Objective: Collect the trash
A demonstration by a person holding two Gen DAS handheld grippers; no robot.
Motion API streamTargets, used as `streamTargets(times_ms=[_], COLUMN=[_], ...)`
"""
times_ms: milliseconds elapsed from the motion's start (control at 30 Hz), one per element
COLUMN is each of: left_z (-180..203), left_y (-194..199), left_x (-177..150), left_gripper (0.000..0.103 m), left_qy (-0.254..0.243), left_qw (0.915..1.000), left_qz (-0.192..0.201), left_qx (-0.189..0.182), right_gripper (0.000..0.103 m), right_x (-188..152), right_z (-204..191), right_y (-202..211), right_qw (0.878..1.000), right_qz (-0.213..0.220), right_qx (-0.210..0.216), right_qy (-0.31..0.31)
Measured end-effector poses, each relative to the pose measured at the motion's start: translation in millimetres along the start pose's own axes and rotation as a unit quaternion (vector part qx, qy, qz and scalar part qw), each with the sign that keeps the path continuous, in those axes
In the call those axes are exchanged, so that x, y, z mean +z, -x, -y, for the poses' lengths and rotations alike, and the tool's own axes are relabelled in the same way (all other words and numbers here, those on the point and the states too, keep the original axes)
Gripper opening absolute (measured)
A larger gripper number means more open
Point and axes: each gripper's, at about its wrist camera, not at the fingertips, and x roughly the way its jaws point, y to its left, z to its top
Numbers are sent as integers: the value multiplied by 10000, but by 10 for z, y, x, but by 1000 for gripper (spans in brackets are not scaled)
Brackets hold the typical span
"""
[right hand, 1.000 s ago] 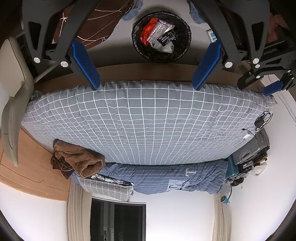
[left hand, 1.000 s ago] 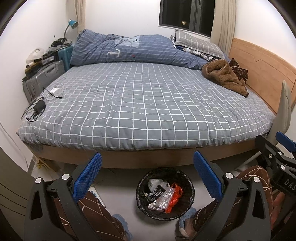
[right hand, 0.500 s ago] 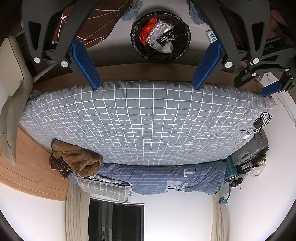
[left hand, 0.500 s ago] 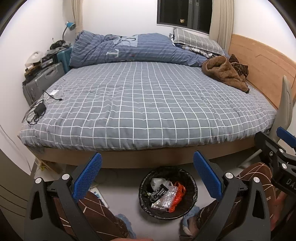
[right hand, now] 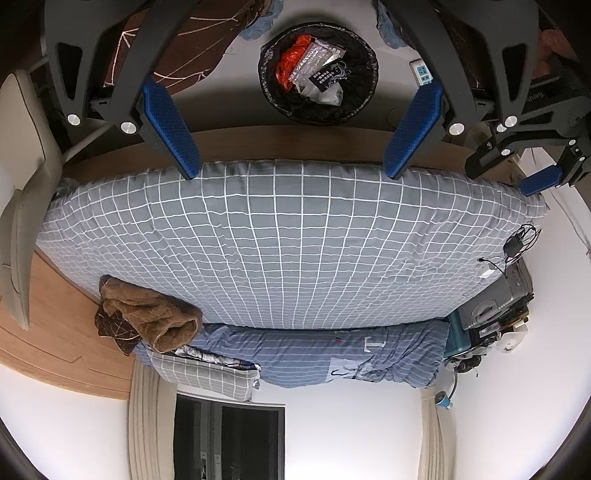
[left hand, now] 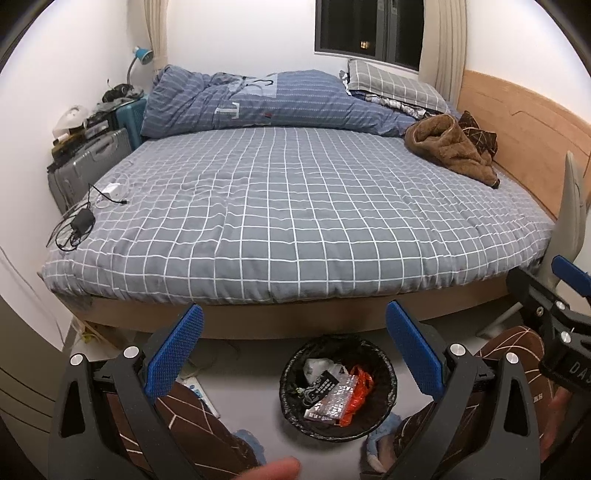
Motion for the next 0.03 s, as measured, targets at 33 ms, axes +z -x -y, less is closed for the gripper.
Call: streamTargets(times_ms=[33], left_z=[-5], left_y=[-2], left_x=[1], left_gripper=[97], left_qy=[19], left_qw=[10000], left_qz=[-6], left_qx=[14], right_gripper=[95], right_x=[-4], right_z=[1], right_y=[-4], right_qw=[10000], right_qz=[-3], right_qx=[9], right_qy=[4])
